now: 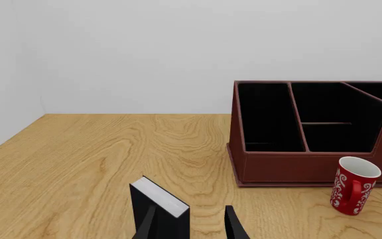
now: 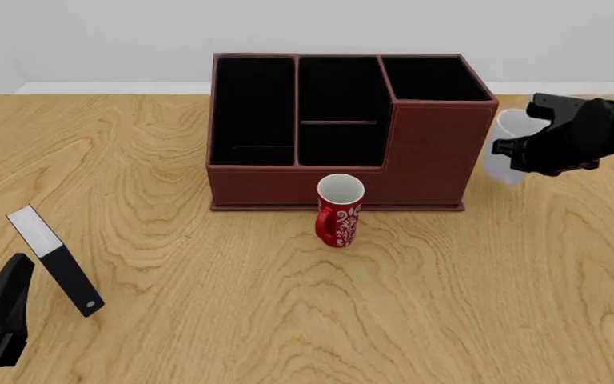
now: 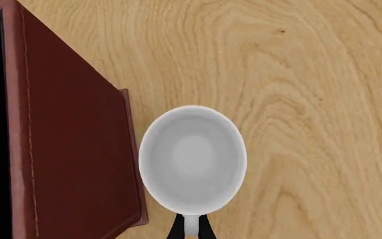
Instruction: Pick up the white mug and place it to the right of the caddy.
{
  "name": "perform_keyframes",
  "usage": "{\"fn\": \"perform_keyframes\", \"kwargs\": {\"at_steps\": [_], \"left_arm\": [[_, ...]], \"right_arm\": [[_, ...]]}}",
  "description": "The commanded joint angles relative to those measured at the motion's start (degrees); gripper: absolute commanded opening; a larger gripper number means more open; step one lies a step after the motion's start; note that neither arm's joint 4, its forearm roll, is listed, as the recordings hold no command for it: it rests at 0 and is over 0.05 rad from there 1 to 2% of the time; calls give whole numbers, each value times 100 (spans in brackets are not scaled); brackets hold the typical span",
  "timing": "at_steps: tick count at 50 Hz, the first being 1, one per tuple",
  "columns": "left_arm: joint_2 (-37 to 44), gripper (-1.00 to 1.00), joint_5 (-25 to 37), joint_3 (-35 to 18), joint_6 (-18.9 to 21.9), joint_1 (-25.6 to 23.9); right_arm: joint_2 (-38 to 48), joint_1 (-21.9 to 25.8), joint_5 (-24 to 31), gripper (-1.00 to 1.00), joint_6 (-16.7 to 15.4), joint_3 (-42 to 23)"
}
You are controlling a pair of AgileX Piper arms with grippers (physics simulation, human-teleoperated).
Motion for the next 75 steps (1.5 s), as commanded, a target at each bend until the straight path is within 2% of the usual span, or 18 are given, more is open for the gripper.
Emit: {"fn": "perform_keyframes", "kwargs": {"at_steps": [1, 75], "left_arm": [[0, 100, 0, 0, 0, 0], [0, 100, 0, 0, 0, 0]], "right_arm": [[66, 12, -34, -100, 37, -13], [522, 64, -113, -100, -8, -31]]}}
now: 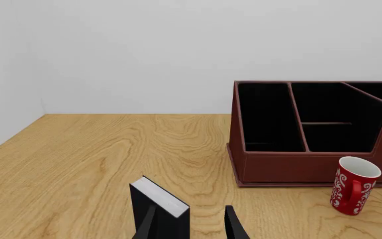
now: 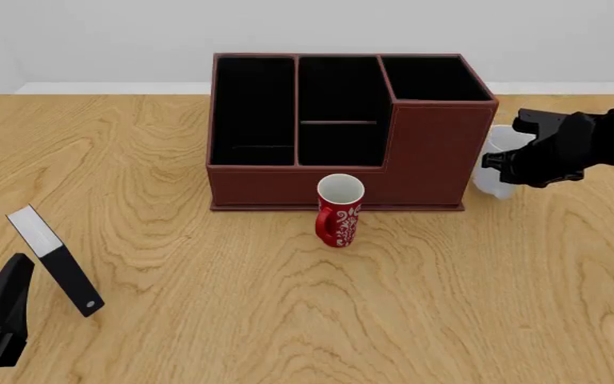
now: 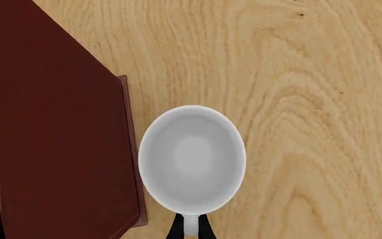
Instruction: Pick up the white mug and place it to the right of the caddy.
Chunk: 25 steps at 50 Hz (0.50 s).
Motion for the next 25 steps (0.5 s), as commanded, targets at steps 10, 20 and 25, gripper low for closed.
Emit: {"fn": "perform_keyframes", "kwargs": {"at_steps": [10, 20, 25], "left_arm": [[0, 100, 0, 0, 0, 0], [0, 100, 0, 0, 0, 0], [0, 100, 0, 0, 0, 0]], "right_arm": [[217, -43, -60, -100, 126, -34], [267, -63, -36, -100, 180, -60], [287, -120, -42, -100, 167, -64]]}}
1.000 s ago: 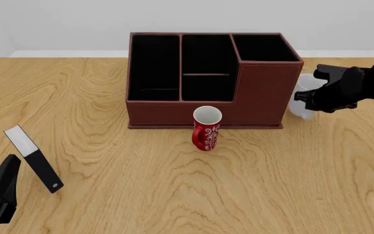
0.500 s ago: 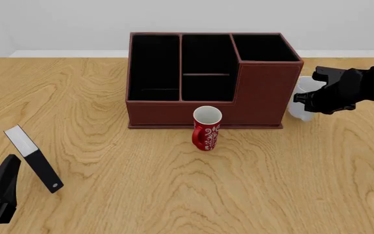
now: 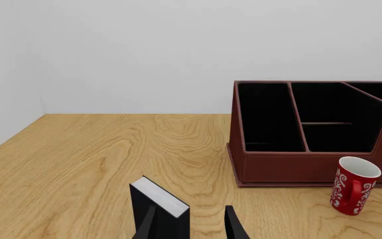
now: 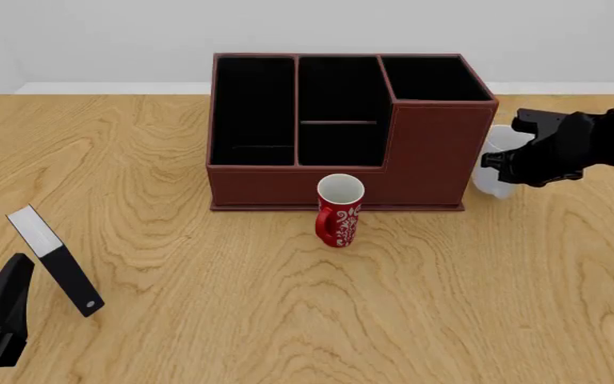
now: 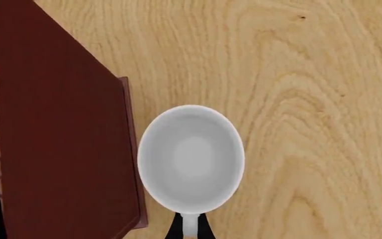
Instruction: Pick up the white mug and place it to the right of the caddy.
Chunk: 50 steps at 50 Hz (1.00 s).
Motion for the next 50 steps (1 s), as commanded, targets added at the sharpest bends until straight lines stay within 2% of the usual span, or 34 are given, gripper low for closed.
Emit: {"fn": "perform_keyframes", "kwargs": {"at_steps": [1, 19, 20, 50], "left_arm": [[0, 100, 0, 0, 0, 0], [0, 100, 0, 0, 0, 0], [0, 100, 0, 0, 0, 0], [0, 100, 0, 0, 0, 0]], "right_arm": [[260, -154, -5, -100, 214, -34], [338, -331, 25, -100, 146, -49], [348, -327, 25, 100, 147, -54], [342, -232, -23, 100, 146, -1]]}}
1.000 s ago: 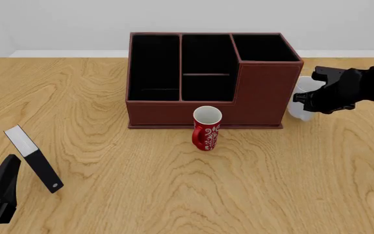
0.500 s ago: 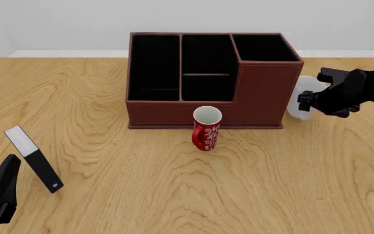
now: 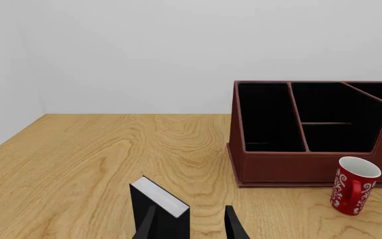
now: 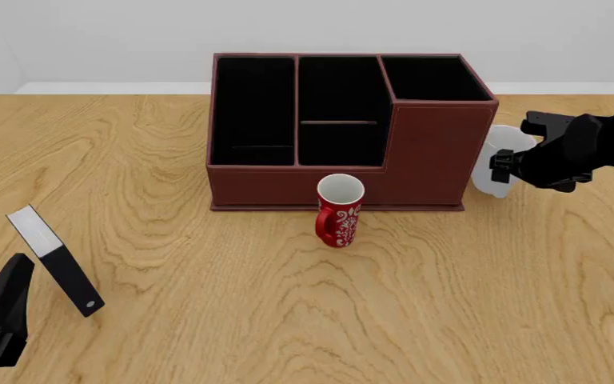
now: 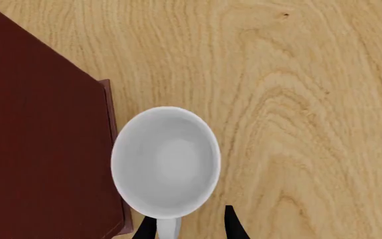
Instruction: Pick up the white mug and place it to the right of the caddy.
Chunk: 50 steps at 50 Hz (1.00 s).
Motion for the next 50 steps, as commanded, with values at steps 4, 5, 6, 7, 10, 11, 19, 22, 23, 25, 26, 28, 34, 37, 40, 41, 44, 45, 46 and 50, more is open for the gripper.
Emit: {"fn": "perform_keyframes", "kwargs": {"at_steps": [4, 5, 6, 7, 10, 11, 19, 22, 23, 25, 26, 28, 34, 37, 40, 41, 44, 45, 46, 50], "left_arm": [[0, 100, 0, 0, 0, 0], [0, 100, 0, 0, 0, 0], [0, 100, 0, 0, 0, 0], [0, 100, 0, 0, 0, 0], [0, 100, 0, 0, 0, 0], [0, 100, 0, 0, 0, 0], [0, 100, 0, 0, 0, 0], [0, 100, 0, 0, 0, 0], [0, 100, 0, 0, 0, 0], [0, 100, 0, 0, 0, 0], [0, 100, 0, 0, 0, 0], [0, 100, 0, 0, 0, 0], [0, 100, 0, 0, 0, 0], [0, 100, 0, 0, 0, 0], [0, 100, 0, 0, 0, 0], [0, 100, 0, 0, 0, 0], [0, 100, 0, 0, 0, 0], [0, 100, 0, 0, 0, 0], [0, 100, 0, 0, 0, 0], [0, 100, 0, 0, 0, 0]], "right_arm": [[206, 7, -23, 100, 155, 80], [202, 7, -27, 100, 153, 83], [209, 6, -27, 100, 150, 78], [204, 1, -28, 100, 150, 79], [187, -4, -30, 100, 145, 93], [175, 13, -34, 100, 159, 104], [117, 47, -108, 100, 168, 216], [108, 52, -122, 100, 181, 246], [111, 49, -125, 100, 175, 249], [89, 44, -130, 100, 170, 267], [70, 53, -134, 100, 175, 279], [46, 44, -130, 100, 166, 292], [-11, 50, -124, 100, 154, 329], [-28, 61, -136, 100, 159, 356], [-32, 85, -153, 100, 170, 378], [-16, 99, -161, 100, 173, 381], [-7, 100, -178, 100, 181, 396], [-11, 104, -180, 100, 181, 404], [-16, 111, -183, 100, 183, 412], [-29, 177, -204, 100, 198, 455]]}}
